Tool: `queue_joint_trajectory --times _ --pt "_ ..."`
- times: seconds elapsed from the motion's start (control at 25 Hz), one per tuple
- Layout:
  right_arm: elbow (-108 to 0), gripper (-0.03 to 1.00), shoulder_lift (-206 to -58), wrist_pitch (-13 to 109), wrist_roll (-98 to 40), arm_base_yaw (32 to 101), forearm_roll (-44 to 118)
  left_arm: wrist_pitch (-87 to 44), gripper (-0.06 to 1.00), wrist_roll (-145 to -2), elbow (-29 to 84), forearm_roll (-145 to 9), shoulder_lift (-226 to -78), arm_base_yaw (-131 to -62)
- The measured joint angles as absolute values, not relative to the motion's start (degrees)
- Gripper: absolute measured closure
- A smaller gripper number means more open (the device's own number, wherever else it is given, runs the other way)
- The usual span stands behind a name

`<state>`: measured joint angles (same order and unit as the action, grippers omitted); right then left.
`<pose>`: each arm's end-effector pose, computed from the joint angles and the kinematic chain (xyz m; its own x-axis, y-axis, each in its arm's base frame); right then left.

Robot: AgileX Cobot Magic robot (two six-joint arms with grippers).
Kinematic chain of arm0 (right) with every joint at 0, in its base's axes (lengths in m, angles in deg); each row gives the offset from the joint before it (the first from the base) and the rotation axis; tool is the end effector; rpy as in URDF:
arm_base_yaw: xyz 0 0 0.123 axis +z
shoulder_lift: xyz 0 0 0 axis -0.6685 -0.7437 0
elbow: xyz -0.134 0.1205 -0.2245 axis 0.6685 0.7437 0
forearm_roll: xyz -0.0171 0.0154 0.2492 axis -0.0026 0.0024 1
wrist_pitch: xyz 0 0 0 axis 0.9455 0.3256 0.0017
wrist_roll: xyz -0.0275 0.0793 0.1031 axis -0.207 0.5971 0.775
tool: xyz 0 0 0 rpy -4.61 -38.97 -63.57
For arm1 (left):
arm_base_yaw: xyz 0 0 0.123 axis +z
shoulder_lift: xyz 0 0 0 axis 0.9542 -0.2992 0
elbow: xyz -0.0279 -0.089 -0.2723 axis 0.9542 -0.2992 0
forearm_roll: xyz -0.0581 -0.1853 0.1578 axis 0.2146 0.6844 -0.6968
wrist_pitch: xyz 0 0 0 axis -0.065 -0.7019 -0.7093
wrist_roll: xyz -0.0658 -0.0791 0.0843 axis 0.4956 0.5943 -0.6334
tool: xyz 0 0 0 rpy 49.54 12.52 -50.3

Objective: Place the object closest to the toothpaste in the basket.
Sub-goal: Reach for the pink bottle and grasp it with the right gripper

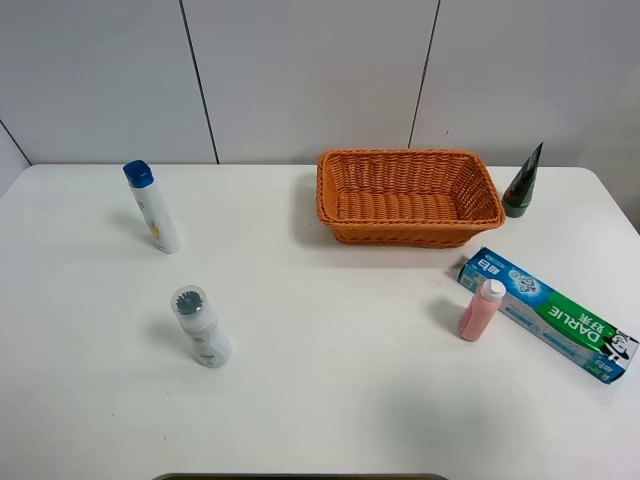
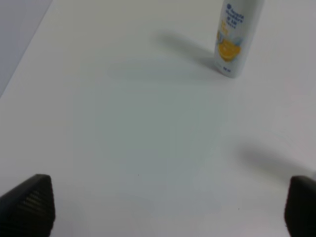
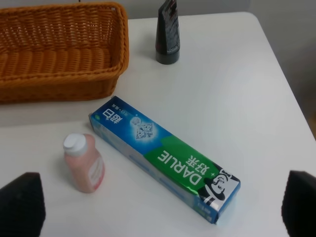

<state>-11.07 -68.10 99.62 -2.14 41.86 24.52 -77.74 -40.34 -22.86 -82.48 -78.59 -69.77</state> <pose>0.0388 -0.0092 0.3004 -0.4577 0.0262 -0.8887 0.0744 0.9972 -0.0089 0.0272 0.0033 0.2611 -0.4388 -0.0041 -0.8986 -0.0551 0.9982 0.0223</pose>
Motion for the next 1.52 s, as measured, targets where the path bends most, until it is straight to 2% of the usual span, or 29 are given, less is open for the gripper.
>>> queue_joint_trajectory --times 0.44,1.04,1.52 --pt "-16.8 -0.02 -87.4 99.6 8.4 41.9 26.8 -77.7 0.00 -40.3 -22.9 -82.5 -78.6 -69.8" --pt "-16.9 -0.02 -112.6 94.3 9.5 41.9 34.3 -77.7 0.00 -40.3 -22.9 -82.5 -78.6 -69.8" --pt "-17.0 -0.02 -128.0 85.6 10.9 46.5 37.2 -77.7 0.00 -40.3 -22.9 -82.4 -78.6 -69.8"
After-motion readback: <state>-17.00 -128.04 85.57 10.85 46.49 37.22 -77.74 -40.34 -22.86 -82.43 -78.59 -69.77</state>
